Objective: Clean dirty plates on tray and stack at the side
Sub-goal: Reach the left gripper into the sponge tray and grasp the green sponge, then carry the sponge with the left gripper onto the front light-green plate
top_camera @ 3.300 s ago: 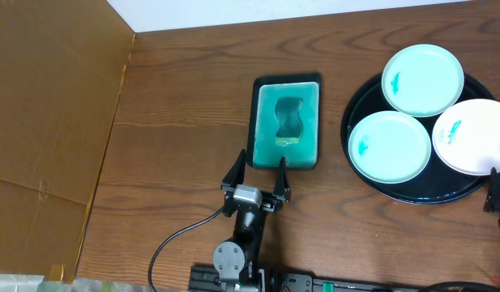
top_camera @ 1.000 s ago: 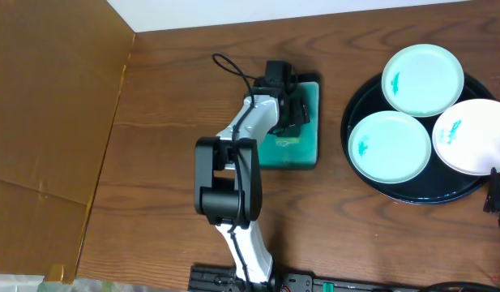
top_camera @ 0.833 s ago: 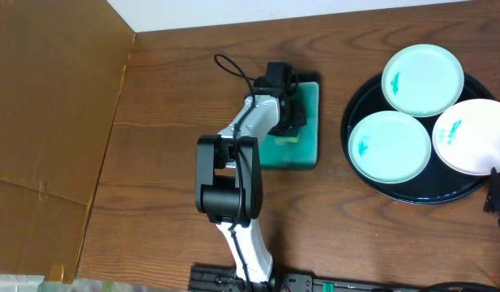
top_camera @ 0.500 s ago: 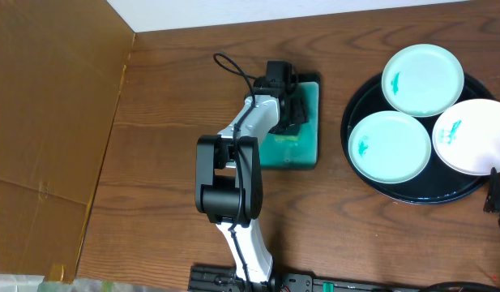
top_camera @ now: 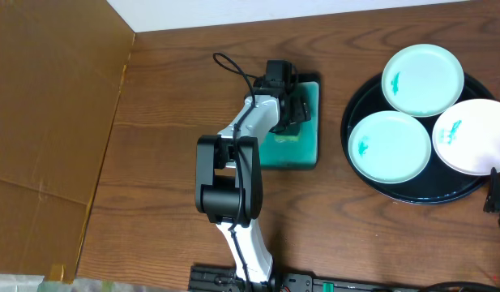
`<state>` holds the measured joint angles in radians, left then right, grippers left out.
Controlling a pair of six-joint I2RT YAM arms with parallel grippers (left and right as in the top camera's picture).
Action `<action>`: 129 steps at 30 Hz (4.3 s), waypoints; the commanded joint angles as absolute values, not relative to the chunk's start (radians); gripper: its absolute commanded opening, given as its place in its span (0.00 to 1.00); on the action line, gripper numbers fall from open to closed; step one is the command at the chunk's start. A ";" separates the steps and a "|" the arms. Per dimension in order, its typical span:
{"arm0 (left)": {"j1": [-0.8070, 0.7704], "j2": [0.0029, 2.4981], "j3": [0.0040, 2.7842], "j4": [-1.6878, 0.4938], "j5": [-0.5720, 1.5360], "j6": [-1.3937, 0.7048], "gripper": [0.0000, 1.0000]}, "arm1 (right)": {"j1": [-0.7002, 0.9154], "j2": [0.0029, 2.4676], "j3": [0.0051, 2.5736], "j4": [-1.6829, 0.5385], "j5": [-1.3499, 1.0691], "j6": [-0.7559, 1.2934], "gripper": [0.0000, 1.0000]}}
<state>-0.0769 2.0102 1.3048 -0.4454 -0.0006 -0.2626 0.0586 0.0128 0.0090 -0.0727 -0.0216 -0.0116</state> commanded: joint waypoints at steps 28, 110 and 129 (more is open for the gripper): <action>-0.075 1.620 1.309 -0.585 -0.012 -0.264 0.07 | 0.069 0.009 0.006 -0.075 -0.012 -0.020 0.99; -0.590 1.860 1.261 -0.360 0.119 -0.572 0.07 | 0.069 0.009 0.005 -0.075 -0.012 -0.020 0.99; -0.555 1.741 1.267 -0.334 0.123 -0.629 0.69 | 0.069 0.009 0.006 -0.074 -0.010 -0.020 0.99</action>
<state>-0.5911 1.8584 1.2663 -0.3332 0.1398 -0.6289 0.0586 0.0128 0.0090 -0.0727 -0.0216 -0.0116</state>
